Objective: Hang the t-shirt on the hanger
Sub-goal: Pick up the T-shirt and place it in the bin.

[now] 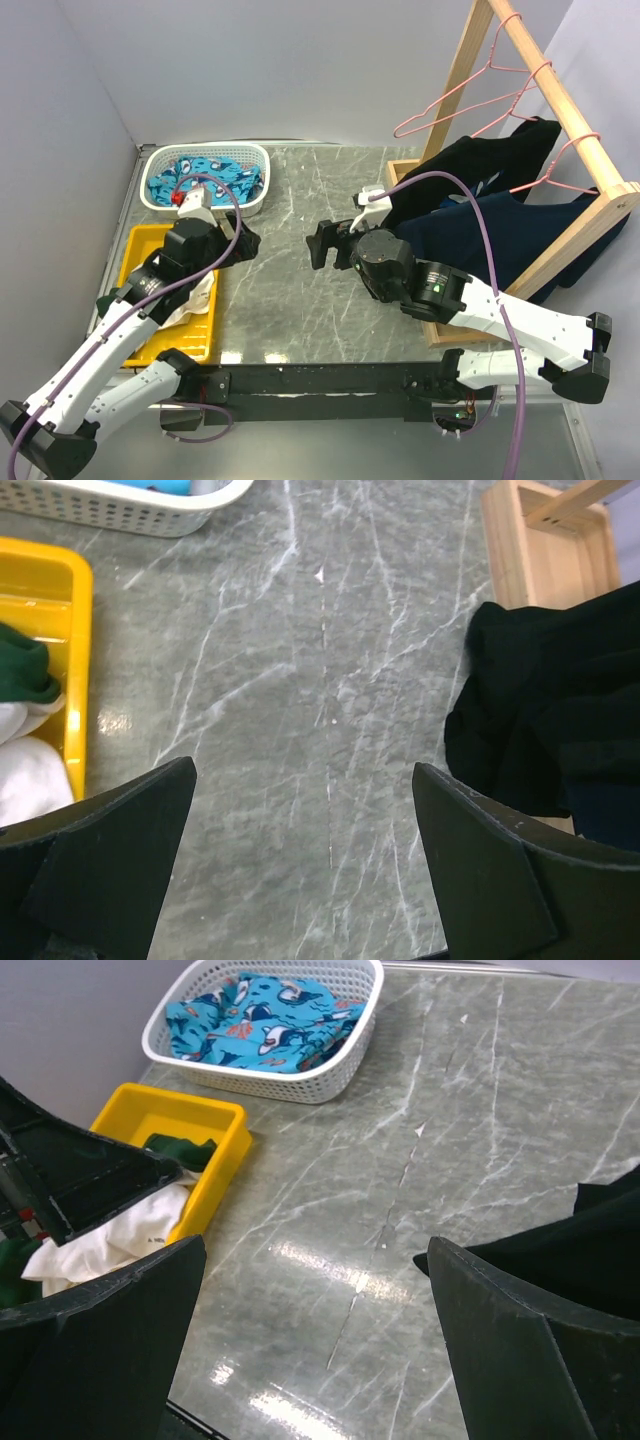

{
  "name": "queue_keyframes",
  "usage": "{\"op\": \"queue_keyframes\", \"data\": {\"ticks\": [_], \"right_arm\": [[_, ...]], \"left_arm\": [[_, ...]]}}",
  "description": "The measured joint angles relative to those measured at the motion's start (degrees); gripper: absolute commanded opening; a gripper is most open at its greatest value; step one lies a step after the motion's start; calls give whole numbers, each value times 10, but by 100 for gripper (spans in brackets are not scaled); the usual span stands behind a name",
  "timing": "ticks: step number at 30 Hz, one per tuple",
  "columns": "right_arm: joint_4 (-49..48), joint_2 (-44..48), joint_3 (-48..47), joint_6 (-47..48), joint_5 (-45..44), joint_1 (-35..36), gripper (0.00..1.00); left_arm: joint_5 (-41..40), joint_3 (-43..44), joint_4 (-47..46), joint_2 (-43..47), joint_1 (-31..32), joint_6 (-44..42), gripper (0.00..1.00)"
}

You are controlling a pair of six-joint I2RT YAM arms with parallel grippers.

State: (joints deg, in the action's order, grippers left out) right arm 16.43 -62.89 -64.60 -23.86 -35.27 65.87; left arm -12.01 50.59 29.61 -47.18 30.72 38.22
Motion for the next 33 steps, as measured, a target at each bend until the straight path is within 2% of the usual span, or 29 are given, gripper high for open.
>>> {"op": "queue_keyframes", "data": {"ticks": [13, 21, 24, 29, 33], "right_arm": [[24, 0, 0, -4, -6, 0, 100], [33, 0, 3, -3, 41, 0, 100], [29, 1, 14, -3, 67, 0, 100], [27, -1, 24, -1, 106, 0, 100], [22, -5, 24, 5, 131, 0, 100]], "left_arm": [[-59, 19, 61, 0, 0, 57, 96], [-136, 19, 153, -13, -22, 179, 96], [-144, 4, 170, -10, -81, 218, 96], [-113, -55, 146, 2, -229, 225, 96], [-109, -68, 124, -50, -265, 236, 98]]}}
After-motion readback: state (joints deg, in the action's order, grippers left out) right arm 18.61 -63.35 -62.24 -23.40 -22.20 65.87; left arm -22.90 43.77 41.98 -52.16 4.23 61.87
